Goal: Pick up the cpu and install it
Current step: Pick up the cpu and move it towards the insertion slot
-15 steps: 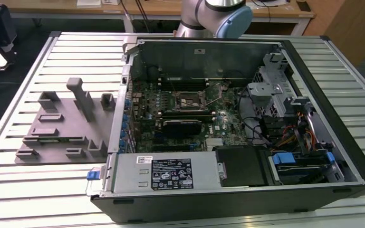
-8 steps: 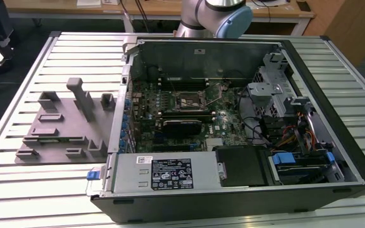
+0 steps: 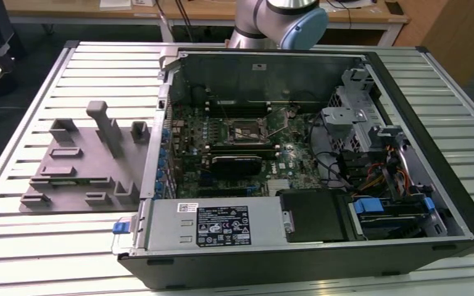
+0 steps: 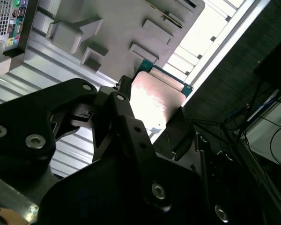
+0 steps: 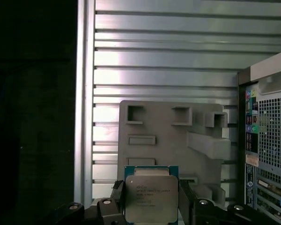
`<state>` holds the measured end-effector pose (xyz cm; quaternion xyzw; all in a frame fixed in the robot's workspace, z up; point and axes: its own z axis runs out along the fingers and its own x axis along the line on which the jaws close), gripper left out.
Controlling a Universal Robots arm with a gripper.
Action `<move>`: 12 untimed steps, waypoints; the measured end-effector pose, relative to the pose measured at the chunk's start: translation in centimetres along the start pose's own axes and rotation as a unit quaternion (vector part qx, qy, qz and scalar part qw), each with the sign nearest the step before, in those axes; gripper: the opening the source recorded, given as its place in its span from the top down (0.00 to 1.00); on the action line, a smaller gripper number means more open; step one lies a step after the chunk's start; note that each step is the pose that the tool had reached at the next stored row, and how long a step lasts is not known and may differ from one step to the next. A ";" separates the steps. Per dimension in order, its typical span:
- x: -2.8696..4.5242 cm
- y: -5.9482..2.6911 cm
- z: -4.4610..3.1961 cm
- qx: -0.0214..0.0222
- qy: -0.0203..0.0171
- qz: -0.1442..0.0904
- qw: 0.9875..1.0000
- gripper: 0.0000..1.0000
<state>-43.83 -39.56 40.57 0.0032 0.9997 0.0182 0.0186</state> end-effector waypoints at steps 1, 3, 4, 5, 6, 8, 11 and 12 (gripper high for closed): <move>-0.01 0.01 -0.17 0.000 0.000 0.000 1.000 0.46; -0.02 0.02 -0.53 0.000 0.000 0.000 1.000 0.46; -0.03 0.03 -0.72 0.000 0.000 0.000 1.000 0.46; -0.03 0.04 -0.92 0.000 0.000 0.000 1.000 0.46; -0.04 0.04 -1.13 0.000 0.000 0.000 1.000 0.46; -0.06 0.06 -1.53 0.000 0.000 0.000 1.000 0.46; -0.07 0.09 -2.07 0.000 0.000 0.000 1.000 0.46; -0.08 0.09 -2.24 0.000 0.000 0.000 1.000 0.46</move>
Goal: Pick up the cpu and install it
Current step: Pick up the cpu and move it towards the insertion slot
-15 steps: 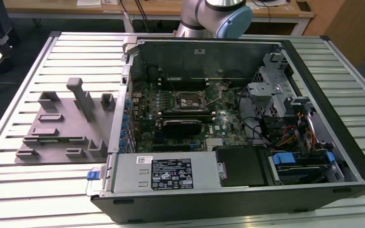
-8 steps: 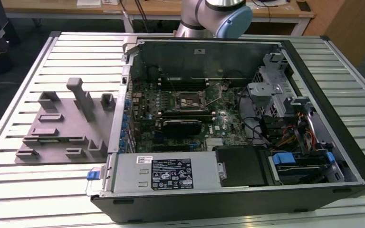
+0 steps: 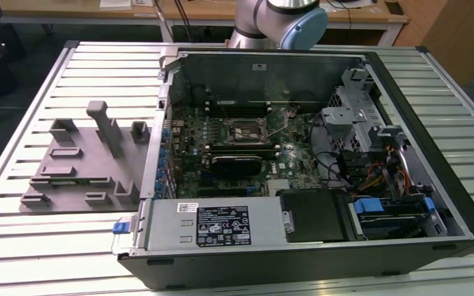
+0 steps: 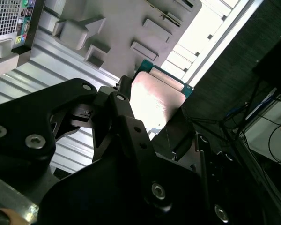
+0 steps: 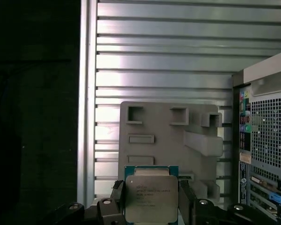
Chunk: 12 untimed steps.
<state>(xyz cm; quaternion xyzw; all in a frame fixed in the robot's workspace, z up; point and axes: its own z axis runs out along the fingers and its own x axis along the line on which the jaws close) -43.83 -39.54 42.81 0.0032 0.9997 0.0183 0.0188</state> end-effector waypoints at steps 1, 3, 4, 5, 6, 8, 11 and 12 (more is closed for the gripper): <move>-0.01 0.01 -0.19 0.000 0.000 0.000 1.000 0.46; -0.02 0.03 -0.52 0.000 0.000 0.000 1.000 0.46; -0.03 0.03 -0.69 0.000 0.000 0.000 1.000 0.46; -0.03 0.04 -0.85 0.000 0.000 0.000 1.000 0.46; -0.04 0.05 -1.01 0.000 0.000 0.000 1.000 0.46; -0.05 0.07 -1.32 0.000 0.000 0.000 1.000 0.46; -0.06 0.08 -1.50 0.000 0.000 0.000 1.000 0.46; -0.06 0.08 -1.50 0.000 0.000 0.000 1.000 0.46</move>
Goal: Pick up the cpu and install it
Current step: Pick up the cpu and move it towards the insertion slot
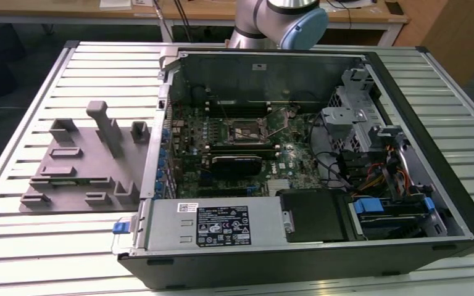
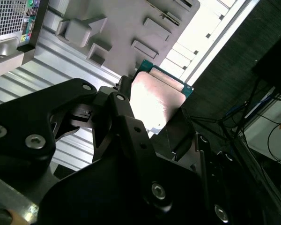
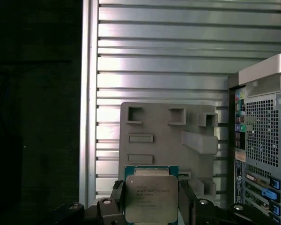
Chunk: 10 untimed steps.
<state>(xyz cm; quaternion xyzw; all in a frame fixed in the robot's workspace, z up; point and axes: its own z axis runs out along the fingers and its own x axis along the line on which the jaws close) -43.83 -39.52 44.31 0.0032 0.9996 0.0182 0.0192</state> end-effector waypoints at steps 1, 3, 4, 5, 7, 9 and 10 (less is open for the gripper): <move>0.00 0.00 0.00 0.000 0.000 0.000 1.000 0.46; 0.00 0.00 -0.02 0.000 0.000 0.000 1.000 0.46; 0.00 0.00 -0.02 0.000 0.000 0.000 1.000 0.46; 0.00 0.00 -0.02 0.000 0.000 0.000 1.000 0.46; -0.06 0.01 -0.03 0.000 0.000 0.000 1.000 0.46; -0.21 0.00 -0.01 0.000 0.000 0.000 1.000 0.46; -0.32 0.00 -0.01 0.000 0.000 0.000 1.000 0.46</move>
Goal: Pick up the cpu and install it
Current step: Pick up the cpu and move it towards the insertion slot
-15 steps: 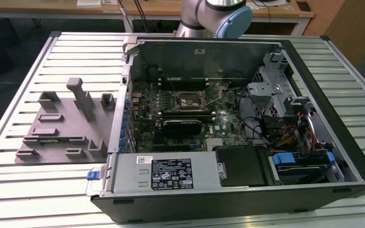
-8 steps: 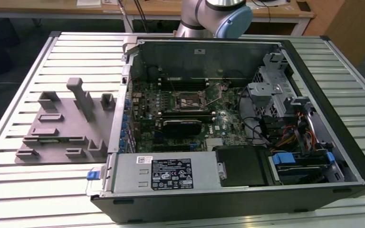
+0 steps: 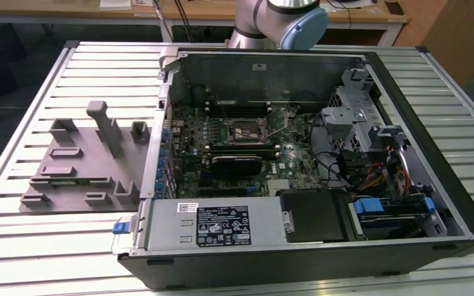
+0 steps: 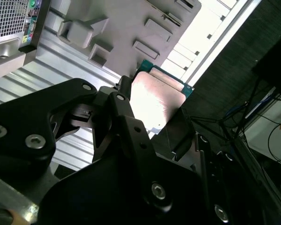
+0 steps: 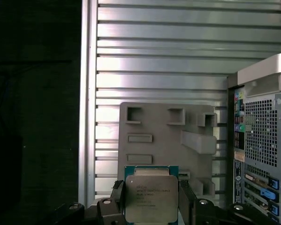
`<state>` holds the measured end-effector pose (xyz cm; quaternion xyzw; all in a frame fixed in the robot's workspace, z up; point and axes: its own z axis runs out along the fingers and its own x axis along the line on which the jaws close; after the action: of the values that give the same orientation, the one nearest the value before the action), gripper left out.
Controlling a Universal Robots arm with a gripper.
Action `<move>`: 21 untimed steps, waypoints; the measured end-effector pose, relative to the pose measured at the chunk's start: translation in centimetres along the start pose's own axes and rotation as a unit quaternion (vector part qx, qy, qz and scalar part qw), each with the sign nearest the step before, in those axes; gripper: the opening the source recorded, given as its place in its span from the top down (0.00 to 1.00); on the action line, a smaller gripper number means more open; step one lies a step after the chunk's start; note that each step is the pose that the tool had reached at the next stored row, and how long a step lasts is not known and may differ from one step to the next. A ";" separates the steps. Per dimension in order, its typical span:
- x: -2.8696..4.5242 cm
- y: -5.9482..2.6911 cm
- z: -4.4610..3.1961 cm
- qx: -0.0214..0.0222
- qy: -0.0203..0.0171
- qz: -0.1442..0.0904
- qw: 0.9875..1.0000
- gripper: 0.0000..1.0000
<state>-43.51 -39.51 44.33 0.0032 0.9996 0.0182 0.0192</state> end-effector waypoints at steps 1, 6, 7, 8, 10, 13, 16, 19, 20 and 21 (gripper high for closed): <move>-0.11 0.00 0.00 0.000 0.000 0.000 1.000 0.46; -0.70 0.00 0.03 0.000 0.000 0.000 1.000 0.46; -0.83 0.00 0.04 0.000 0.000 0.000 1.000 0.46; -0.97 0.00 0.04 0.000 0.000 0.000 1.000 0.46; -1.24 0.00 0.05 0.000 0.000 0.000 1.000 0.46; -1.65 0.01 0.07 0.000 0.000 0.000 1.000 0.46; -2.08 0.01 0.08 0.000 0.000 0.000 1.000 0.46; -2.49 0.01 0.10 0.000 0.000 0.000 1.000 0.46; -2.62 0.01 0.11 0.000 0.000 0.000 1.000 0.46; -2.76 0.02 0.11 0.000 0.000 0.000 1.000 0.46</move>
<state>-40.75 -39.52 44.33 0.0032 0.9996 0.0182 0.0191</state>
